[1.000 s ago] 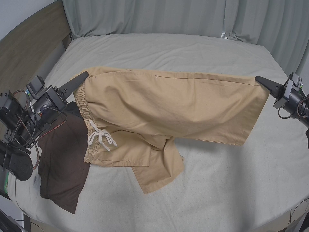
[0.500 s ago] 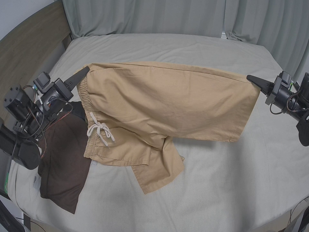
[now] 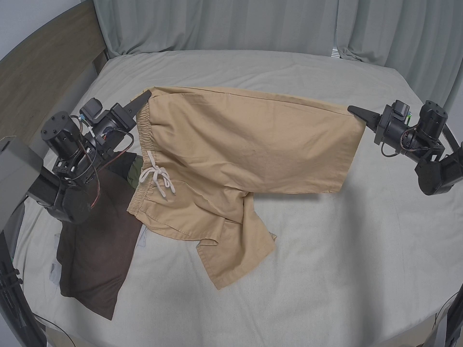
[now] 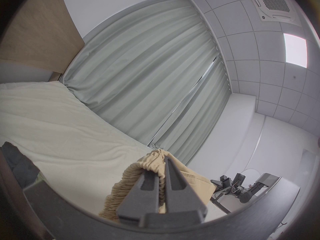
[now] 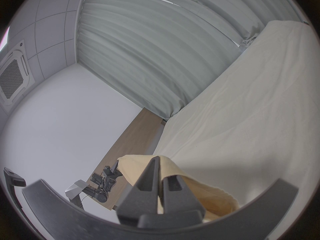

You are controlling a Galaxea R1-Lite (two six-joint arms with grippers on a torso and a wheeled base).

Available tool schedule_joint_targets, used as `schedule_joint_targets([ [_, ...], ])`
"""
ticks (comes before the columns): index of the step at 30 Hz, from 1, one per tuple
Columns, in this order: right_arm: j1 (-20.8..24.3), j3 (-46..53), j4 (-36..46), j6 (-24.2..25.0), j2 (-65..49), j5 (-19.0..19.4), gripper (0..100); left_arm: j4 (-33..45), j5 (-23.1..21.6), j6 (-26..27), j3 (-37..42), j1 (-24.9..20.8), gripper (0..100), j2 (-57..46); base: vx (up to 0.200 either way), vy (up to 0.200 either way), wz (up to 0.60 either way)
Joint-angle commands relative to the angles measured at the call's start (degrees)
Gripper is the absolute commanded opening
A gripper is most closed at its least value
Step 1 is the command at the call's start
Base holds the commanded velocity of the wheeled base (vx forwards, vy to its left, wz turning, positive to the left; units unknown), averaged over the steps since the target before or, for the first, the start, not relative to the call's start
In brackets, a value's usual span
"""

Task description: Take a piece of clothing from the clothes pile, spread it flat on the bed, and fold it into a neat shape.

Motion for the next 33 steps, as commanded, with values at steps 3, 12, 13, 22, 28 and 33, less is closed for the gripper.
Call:
schedule_joint_targets([
  [3, 0.14, -9.73, 0.90, 1.06, 11.39, 0.05, 0, 4.01, 0.36, -0.23, -12.41, -0.02, 0, 10.86, 0.000, 0.000, 0.00],
  [12, 0.31, -22.04, 2.84, 1.06, 20.09, 0.05, 0, 7.61, 0.80, -3.22, -25.77, 0.24, 0, 19.21, 0.000, 0.000, 0.00],
  [13, 0.31, -23.44, 3.45, 1.06, 20.62, 0.05, 0, 8.31, 0.80, -3.57, -27.00, 0.33, 0, 19.74, 0.000, 0.000, 0.00],
  [22, -0.22, -35.66, 7.85, 1.14, 26.59, -2.94, 100, 16.93, 0.80, -10.34, -38.69, 0.95, 100, 24.22, 0.000, 0.000, 0.00],
  [28, 0.22, -26.96, 6.18, 0.27, 22.37, -3.03, 100, 26.59, 0.98, -12.18, -42.21, 1.47, 100, 25.45, 0.000, 0.000, 0.00],
  [33, 2.33, -10.17, -0.59, -1.93, 14.55, -2.94, 100, 34.33, 1.33, -12.09, -42.38, 4.99, 100, 24.04, 0.000, 0.000, 0.00],
])
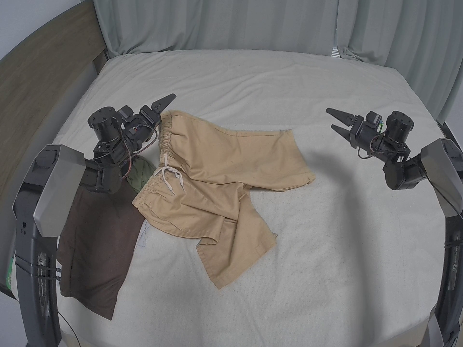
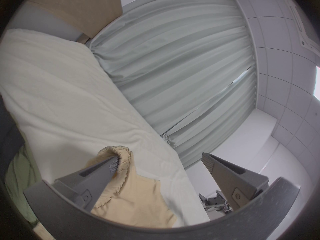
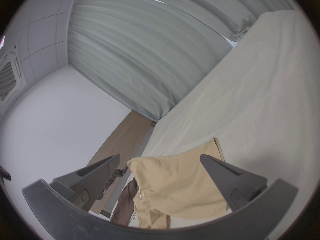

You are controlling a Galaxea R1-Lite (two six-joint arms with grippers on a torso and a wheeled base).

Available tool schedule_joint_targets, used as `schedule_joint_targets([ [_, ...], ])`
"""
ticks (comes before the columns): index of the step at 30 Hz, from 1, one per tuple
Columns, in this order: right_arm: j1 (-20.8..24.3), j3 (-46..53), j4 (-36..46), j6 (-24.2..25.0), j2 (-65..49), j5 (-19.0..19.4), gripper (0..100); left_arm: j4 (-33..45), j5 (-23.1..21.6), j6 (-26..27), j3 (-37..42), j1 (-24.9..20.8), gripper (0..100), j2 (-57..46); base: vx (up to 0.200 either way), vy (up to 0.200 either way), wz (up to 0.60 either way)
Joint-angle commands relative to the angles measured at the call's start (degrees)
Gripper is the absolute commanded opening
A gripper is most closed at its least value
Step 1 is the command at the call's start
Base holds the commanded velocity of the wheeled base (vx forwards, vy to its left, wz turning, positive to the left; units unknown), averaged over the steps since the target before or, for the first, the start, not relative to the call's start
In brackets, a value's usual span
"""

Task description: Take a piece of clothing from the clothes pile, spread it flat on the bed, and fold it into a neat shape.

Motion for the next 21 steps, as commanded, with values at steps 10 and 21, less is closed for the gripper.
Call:
schedule_joint_targets([
  [10, 9.03, 41.36, -9.49, -7.16, -15.07, -0.37, 100, 7.88, 1.70, 3.23, 11.85, 6.30, 100, -11.21, 0.000, 0.000, 0.00],
  [21, 15.89, 50.24, -11.60, -7.33, -8.22, -10.39, 100, -5.30, -9.20, 8.50, 43.93, 5.68, 100, -26.50, 0.000, 0.000, 0.00],
])
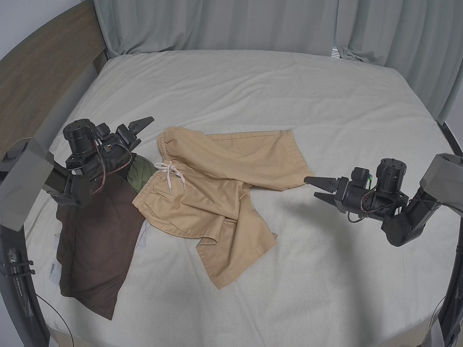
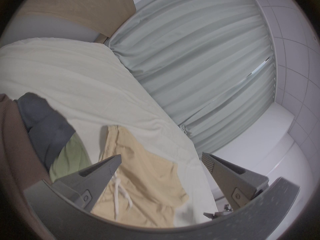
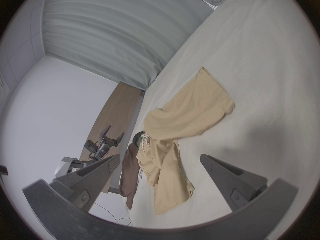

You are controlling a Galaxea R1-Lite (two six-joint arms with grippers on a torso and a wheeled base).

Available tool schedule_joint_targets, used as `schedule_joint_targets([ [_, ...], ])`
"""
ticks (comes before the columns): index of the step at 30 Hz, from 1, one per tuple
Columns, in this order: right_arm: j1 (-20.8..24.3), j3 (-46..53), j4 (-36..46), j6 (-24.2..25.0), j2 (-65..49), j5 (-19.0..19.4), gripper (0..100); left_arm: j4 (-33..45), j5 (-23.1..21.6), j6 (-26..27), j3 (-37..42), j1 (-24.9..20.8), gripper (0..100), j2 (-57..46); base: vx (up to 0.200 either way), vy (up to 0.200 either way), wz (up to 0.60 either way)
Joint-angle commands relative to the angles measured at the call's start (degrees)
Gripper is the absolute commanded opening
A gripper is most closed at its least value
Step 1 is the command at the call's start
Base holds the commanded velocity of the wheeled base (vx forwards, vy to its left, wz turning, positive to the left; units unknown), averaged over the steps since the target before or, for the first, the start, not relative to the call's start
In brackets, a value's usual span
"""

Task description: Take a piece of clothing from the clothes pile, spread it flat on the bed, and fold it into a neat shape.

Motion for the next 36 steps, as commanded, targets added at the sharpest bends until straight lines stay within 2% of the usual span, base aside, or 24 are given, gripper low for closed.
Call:
schedule_joint_targets([
  [1, 7.28, 8.04, -4.74, -0.92, 6.25, -7.01, 100, -9.03, -7.61, 3.14, 22.44, 0.66, 100, -14.81, 0.000, 0.000, 0.00],
  [5, 9.12, 8.75, -7.29, -0.57, 9.76, -7.53, 100, -13.68, -8.67, 3.14, 26.75, 0.66, 100, -15.34, 0.000, 0.000, 0.00],
  [7, 9.91, 9.01, -7.38, 0.23, 11.52, -9.11, 100, -16.23, -8.84, 3.05, 28.59, 0.66, 100, -15.34, 0.000, 0.000, 0.00],
  [12, 12.73, 7.78, -8.17, 5.32, 14.51, -13.60, 100, -19.66, -8.84, 2.96, 30.44, 0.84, 100, -15.16, 0.000, 0.000, 0.00],
  [17, 13.25, 4.70, -7.64, 7.70, 15.83, -14.39, 100, -20.80, -8.84, 2.96, 31.40, 1.28, 100, -15.16, 0.000, 0.000, 0.00],
  [19, 13.16, 3.65, -6.85, 7.87, 16.18, -14.56, 100, -21.51, -8.84, 2.96, 31.75, 1.28, 100, -15.07, 0.000, 0.000, 0.00],
  [21, 13.34, 1.89, -5.54, 9.10, 16.27, -16.32, 100, -22.21, -8.84, 2.96, 32.19, 1.28, 100, -15.07, 0.000, 0.000, 0.00],
  [26, 14.57, -2.15, -2.63, 15.43, 16.18, -18.26, 100, -22.65, -8.84, 2.87, 32.37, 1.28, 100, -14.81, 0.000, 0.000, 0.00],
  [32, 15.10, -5.31, 1.67, 16.84, 16.18, -21.16, 100, -23.44, -8.84, 2.87, 32.28, 1.37, 100, -14.72, 0.000, 0.000, 0.00],
  [33, 15.36, -5.75, 2.37, 17.36, 16.18, -21.33, 0, -23.79, -8.84, 2.87, 32.28, 1.45, 100, -14.64, 0.000, 0.000, 0.00],
  [36, 15.45, -6.72, 4.31, 17.89, 16.09, -21.42, 0, -24.06, -8.84, 2.87, 32.28, 1.54, 100, -14.64, 0.000, 0.000, 0.00],
])
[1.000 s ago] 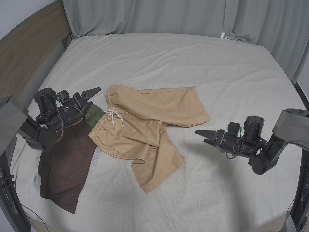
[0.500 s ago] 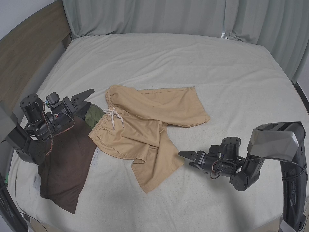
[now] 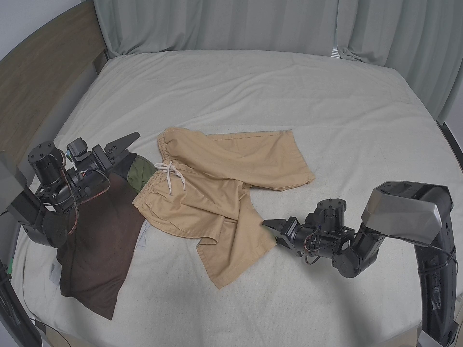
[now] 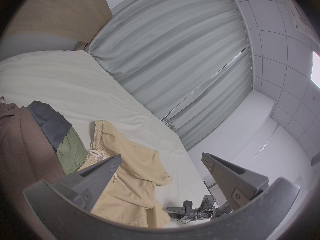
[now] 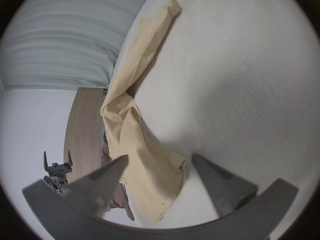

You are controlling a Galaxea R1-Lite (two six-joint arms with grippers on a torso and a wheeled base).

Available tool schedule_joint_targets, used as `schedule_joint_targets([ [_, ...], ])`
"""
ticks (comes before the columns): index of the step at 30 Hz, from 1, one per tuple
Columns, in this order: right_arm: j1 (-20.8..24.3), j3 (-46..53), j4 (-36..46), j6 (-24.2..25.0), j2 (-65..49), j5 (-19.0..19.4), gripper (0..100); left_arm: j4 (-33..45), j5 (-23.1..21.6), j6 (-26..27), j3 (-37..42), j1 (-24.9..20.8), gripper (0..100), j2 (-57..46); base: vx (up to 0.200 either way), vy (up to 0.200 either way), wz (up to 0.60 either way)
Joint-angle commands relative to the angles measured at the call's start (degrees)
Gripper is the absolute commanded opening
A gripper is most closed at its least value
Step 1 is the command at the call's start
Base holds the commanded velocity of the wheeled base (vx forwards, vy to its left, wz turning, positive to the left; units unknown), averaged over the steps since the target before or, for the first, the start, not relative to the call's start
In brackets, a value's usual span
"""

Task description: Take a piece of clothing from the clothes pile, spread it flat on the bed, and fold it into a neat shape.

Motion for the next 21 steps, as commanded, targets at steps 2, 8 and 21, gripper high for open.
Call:
schedule_joint_targets([
  [2, 0.46, -1.66, 1.61, 0.44, 0.19, -0.01, 0, -0.37, 0.02, -0.05, 0.09, 0.15, 100, 0.19, 0.000, 0.000, 0.00],
  [8, 0.37, -1.83, 1.61, 1.85, 0.02, -1.77, 0, -0.72, 0.02, -0.05, 0.18, 0.15, 100, 0.19, 0.000, 0.000, 0.00],
  [21, -8.07, -2.89, 4.60, -6.59, -4.90, -3.44, 0, -2.57, -0.16, -0.14, 2.81, -0.11, 100, 0.10, 0.000, 0.000, 0.00],
])
